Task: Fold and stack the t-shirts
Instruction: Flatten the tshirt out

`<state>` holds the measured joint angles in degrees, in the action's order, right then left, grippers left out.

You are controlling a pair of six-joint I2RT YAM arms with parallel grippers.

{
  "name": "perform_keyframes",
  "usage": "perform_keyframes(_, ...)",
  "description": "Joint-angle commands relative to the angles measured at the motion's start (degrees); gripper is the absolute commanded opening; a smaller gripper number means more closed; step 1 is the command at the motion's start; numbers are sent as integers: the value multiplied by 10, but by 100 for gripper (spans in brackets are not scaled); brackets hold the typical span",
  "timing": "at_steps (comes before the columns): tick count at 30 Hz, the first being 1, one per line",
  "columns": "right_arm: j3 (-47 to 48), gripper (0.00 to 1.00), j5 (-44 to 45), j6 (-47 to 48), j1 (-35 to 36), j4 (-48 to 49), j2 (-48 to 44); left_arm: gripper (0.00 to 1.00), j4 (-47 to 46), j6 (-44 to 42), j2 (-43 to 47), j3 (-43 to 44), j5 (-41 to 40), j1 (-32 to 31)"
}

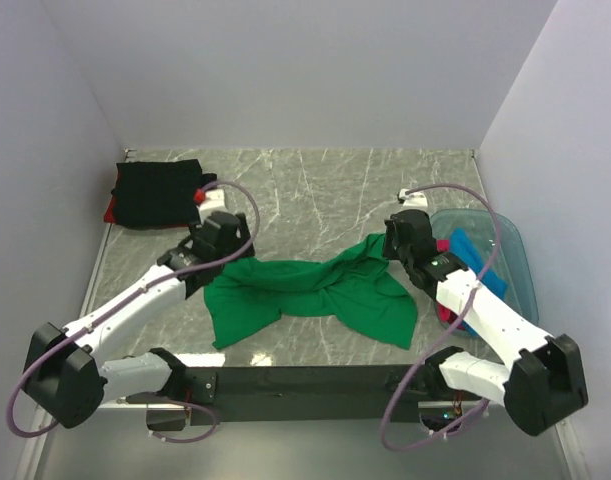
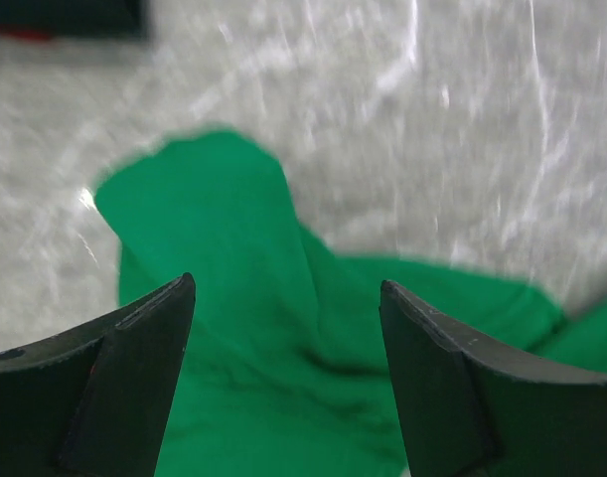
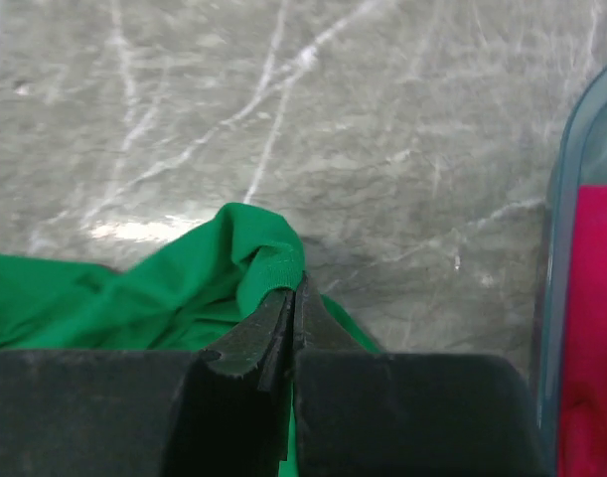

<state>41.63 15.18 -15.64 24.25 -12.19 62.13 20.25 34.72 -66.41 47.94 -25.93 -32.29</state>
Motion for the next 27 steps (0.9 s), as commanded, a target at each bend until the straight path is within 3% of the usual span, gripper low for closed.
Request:
perform_keyframes(1, 23, 0, -1, -11, -26, 40, 11, 80, 1, 46, 32, -22, -16, -48)
perform_keyframes(3, 35, 0, -8, -11, -50, 44, 33, 79, 2, 62, 48, -44, -10, -77)
perform_keyframes(8, 104, 0, -30, -8, -100, 52, 95, 75, -43, 62, 52, -87, 56, -80)
perform_keyframes(16, 209, 0, -38, 3, -148, 53, 200, 75, -124, 36, -95, -59, 114, -77)
perform_keyframes(27, 312, 0, -61, -9, -169, 38, 264, 77, -195, -31, -304, 80, 154, 17)
